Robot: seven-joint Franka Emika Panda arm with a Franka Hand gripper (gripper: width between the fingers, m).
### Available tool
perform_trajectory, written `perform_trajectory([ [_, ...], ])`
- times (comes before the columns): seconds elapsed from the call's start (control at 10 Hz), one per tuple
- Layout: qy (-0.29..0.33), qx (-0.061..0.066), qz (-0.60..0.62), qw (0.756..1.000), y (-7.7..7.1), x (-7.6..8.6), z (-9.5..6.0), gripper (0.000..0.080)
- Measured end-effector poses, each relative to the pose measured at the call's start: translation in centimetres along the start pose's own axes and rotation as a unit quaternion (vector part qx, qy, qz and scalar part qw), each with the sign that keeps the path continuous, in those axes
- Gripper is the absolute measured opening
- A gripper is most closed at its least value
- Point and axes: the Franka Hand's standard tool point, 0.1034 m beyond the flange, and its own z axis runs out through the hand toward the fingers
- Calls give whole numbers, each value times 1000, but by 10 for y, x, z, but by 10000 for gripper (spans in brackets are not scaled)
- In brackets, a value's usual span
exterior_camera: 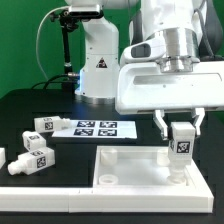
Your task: Assemble one leg
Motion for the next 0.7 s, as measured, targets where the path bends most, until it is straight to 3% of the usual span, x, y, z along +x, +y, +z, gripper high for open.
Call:
perform_trajectory([
  [0.7, 1, -4, -7, 1000, 2, -11, 15, 287],
])
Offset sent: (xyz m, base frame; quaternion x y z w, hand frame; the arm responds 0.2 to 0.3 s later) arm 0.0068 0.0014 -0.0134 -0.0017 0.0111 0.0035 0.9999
